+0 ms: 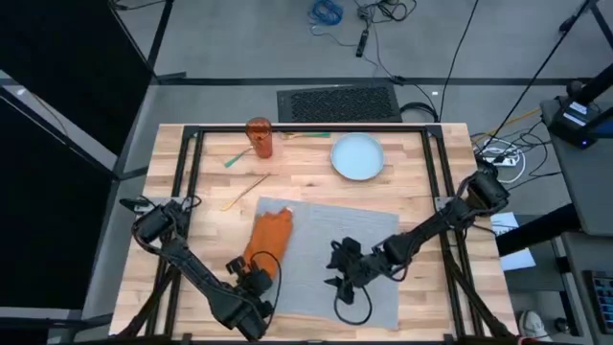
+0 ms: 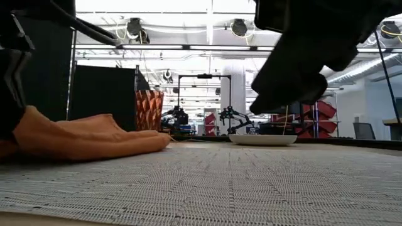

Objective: Set table place
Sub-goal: Fold the orange table napkin, then adjust the gray table mat

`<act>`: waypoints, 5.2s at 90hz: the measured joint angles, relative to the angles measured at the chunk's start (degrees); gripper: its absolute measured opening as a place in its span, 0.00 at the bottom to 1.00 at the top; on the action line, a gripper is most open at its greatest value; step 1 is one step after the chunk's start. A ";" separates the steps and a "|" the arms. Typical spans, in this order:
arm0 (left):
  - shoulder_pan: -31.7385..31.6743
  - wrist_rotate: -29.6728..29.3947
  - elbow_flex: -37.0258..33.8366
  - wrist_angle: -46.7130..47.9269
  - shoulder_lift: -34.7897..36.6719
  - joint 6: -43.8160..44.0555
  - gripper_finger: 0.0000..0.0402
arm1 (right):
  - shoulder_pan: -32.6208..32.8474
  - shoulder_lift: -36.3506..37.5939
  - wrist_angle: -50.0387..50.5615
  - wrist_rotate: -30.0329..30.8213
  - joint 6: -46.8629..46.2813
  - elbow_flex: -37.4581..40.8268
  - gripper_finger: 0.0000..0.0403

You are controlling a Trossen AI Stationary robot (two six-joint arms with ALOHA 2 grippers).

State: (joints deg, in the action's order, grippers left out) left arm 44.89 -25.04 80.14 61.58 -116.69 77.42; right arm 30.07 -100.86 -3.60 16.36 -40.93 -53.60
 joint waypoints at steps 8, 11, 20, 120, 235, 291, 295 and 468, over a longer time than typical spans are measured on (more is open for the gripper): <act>0.21 0.63 0.00 2.22 -0.71 1.97 0.00 | 0.70 0.00 1.06 0.06 0.20 0.04 0.50; 0.28 0.66 0.00 3.23 -0.76 2.98 0.00 | 0.99 0.00 1.29 0.18 0.33 0.04 0.50; 0.30 0.39 0.00 9.03 -0.56 6.17 0.00 | 1.68 0.00 2.24 1.20 0.66 0.04 0.50; -12.25 -8.25 -12.81 -10.22 6.94 -10.94 0.00 | 4.78 0.00 3.06 4.76 -3.65 0.04 0.50; -5.70 -3.28 -8.40 -21.92 7.33 -13.89 0.42 | 3.21 0.00 4.84 6.41 -3.31 0.04 0.50; -12.37 -5.05 -4.73 -21.59 7.37 -25.28 0.42 | 5.32 0.47 11.05 14.79 -10.67 0.07 0.49; -13.44 -4.09 -4.42 -21.40 7.37 -27.26 0.42 | 6.19 1.24 10.25 15.02 -10.48 0.06 0.49; -36.22 23.38 1.79 -21.80 -2.44 -62.79 0.42 | -0.83 9.09 37.25 -8.22 -19.51 8.79 0.38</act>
State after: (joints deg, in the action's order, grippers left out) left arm 8.67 -1.65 81.93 39.78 -119.13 14.63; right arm 29.24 -91.77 33.65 8.14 -60.43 -44.82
